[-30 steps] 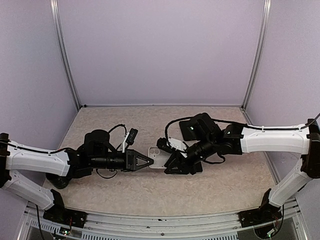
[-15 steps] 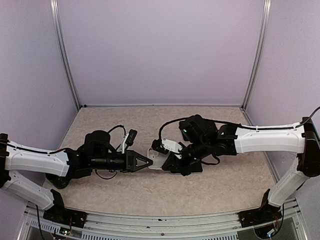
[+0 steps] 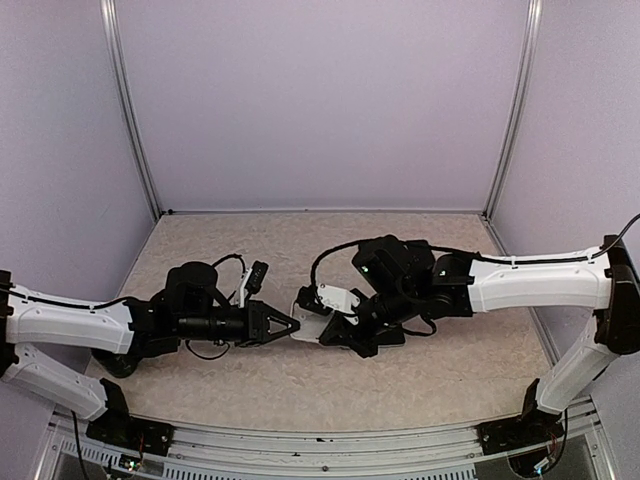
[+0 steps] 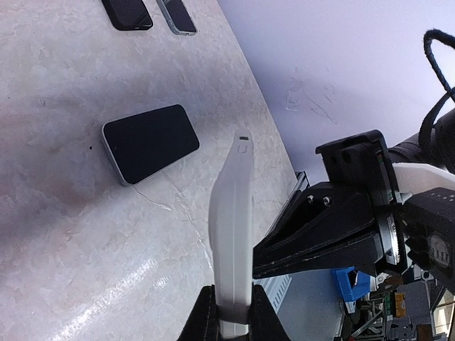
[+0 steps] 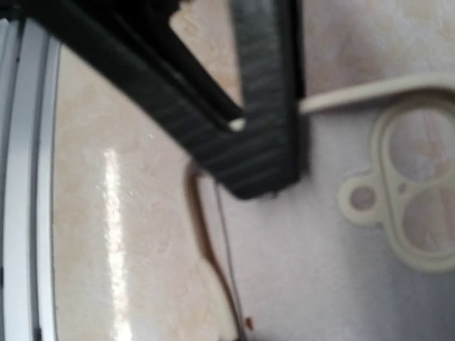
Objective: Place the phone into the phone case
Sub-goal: Adjust the phone case.
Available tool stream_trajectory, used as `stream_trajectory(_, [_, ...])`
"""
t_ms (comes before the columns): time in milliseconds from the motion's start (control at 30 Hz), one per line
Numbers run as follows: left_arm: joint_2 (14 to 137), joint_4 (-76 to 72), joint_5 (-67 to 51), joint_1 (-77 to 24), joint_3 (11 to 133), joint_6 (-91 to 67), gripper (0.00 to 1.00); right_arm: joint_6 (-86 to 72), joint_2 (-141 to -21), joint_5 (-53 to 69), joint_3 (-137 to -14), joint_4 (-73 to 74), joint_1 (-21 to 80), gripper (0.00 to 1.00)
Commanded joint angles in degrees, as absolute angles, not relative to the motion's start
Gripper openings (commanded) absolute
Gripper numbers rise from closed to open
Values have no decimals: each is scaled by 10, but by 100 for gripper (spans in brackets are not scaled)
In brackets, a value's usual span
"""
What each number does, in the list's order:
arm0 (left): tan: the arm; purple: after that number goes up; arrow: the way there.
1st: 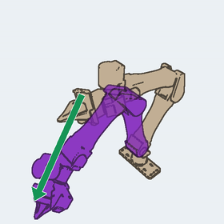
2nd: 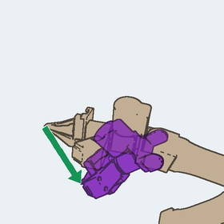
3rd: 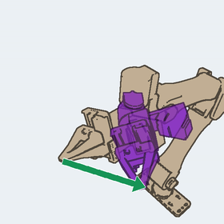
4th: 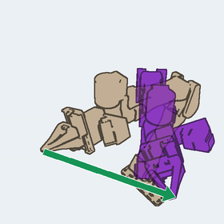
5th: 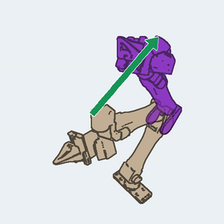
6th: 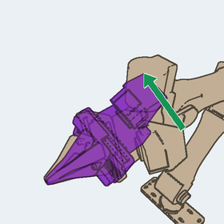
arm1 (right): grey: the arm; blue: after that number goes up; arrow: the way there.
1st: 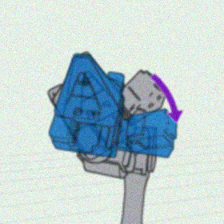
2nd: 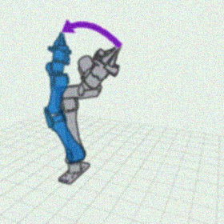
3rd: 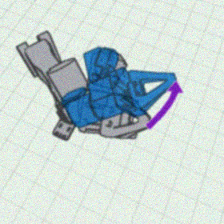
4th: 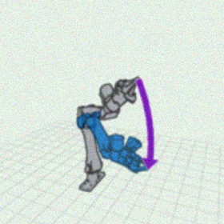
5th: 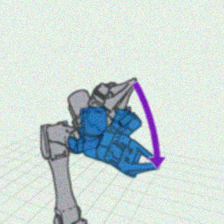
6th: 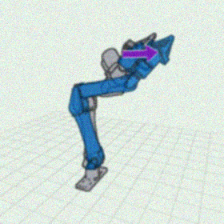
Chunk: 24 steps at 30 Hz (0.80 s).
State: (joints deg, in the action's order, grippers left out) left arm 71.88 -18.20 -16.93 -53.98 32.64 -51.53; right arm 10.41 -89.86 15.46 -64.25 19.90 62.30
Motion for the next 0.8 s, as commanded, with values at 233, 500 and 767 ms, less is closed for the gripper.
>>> stream_trajectory(233, [689,-228,-128,-517,312,-528,7,105,-890,186,-663,210,649,0])
stream_trajectory(500, [693,-249,-151,-531,315,-511,7,103,-900,109,-682,206,653,34])
stream_trajectory(767, [704,-245,-157,-536,323,-503,7,138,-904,21,-682,189,686,41])
